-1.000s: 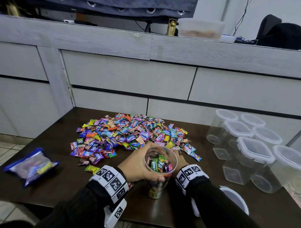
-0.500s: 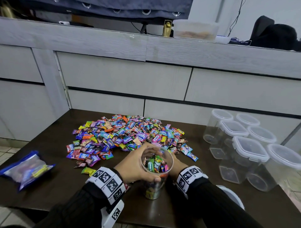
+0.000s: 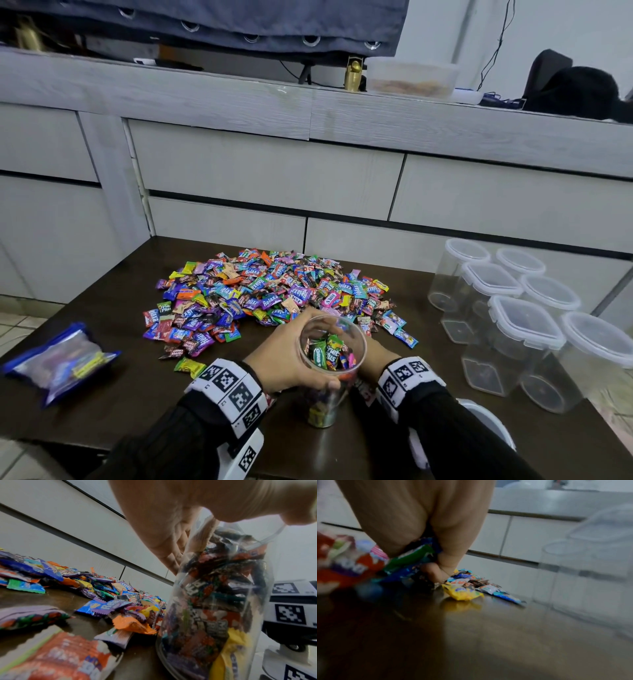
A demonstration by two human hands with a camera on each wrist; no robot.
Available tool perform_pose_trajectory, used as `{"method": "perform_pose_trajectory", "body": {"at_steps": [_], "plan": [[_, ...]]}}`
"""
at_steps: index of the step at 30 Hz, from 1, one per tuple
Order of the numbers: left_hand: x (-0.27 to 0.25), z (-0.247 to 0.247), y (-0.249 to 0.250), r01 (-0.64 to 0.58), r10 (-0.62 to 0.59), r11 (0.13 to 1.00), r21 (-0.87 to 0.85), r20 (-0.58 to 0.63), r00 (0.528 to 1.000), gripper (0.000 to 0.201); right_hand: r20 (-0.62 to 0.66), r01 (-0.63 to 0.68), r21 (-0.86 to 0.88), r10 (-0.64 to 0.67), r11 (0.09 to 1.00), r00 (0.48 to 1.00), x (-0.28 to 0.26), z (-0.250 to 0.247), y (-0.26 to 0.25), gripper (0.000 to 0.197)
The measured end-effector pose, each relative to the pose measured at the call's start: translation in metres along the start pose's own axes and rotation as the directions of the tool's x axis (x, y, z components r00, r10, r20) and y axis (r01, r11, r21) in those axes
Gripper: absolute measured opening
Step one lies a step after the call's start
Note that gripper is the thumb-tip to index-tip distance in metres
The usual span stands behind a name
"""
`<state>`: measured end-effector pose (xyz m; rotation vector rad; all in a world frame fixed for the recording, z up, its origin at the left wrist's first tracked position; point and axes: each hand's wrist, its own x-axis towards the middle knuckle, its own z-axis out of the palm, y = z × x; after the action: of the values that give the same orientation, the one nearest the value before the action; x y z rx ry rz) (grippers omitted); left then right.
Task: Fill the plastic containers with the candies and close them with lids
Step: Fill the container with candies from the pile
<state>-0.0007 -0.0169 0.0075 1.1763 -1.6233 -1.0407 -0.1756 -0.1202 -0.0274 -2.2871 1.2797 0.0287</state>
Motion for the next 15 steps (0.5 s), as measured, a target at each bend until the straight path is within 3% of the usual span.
{"method": "perform_pose_trajectory", "body": {"at_steps": [3,6,9,15], "plan": [[0.000,0.001,0.000,-0.008,0.008,1.000,-0.018,-0.001,1.000,0.083,-0.100,0.005,-0.132,-0.018,0.991,0.995,0.002,-0.009,0.013,0.037],[0.000,0.002,0.003,-0.012,0.012,0.999,-0.031,-0.003,1.000,0.084,-0.236,0.031,-0.029,-0.037,0.999,0.971,-0.006,-0.026,0.020,0.016],[0.000,0.003,0.005,-0.012,0.012,0.999,-0.033,0.000,1.000,0.084,-0.325,0.091,0.118,-0.048,0.989,0.944,-0.022,-0.050,0.019,0.022],[0.004,0.006,0.005,-0.005,0.005,1.000,-0.019,-0.008,1.000,0.084,-0.464,0.349,0.275,-0.194,0.896,0.864,-0.060,-0.101,-0.017,0.028]]}}
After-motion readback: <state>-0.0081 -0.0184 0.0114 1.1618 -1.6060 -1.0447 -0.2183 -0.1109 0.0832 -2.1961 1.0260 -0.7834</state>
